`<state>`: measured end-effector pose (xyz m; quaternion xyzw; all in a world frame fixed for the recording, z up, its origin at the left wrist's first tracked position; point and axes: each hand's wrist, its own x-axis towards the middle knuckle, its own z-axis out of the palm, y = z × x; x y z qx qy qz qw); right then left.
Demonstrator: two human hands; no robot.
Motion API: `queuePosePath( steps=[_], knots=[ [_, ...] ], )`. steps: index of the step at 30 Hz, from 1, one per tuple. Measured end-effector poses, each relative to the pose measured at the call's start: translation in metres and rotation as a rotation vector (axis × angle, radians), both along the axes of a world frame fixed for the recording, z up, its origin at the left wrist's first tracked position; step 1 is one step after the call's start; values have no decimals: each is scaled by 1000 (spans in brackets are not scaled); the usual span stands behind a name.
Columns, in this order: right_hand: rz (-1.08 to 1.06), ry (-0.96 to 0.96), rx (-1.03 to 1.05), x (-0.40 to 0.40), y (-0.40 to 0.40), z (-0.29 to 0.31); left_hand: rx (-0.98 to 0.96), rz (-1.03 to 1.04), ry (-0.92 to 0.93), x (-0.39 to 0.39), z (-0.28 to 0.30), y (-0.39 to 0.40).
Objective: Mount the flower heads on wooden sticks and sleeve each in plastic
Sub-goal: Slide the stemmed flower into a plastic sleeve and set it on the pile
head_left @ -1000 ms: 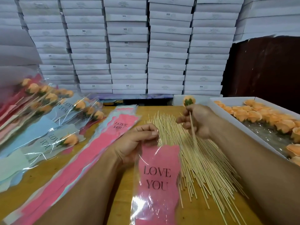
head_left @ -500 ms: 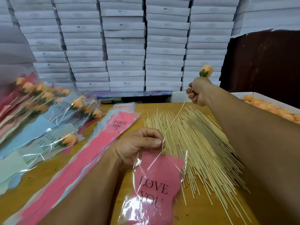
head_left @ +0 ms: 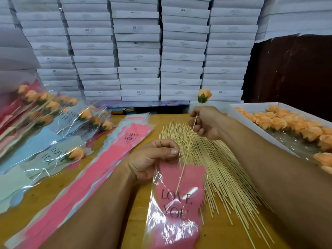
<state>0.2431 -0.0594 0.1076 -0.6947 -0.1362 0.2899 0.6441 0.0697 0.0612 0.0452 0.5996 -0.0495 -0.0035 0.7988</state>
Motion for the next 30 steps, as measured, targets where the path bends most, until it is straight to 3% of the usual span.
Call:
queuePosePath(
  steps=[9,14,22,30],
  knots=[
    [277,-55,69,-48,-10,-26,-28,50,13,3,-2,1],
    [354,-103,105,-57,-14,-31,1,83,-38,3,0,-1],
    [490,-183,119,-67,-25,-35,-124,158,-40,5,2,-3],
    [576,-169,142,-59,-29,-36,-96,96,-129,9,0,-4]
  ],
)
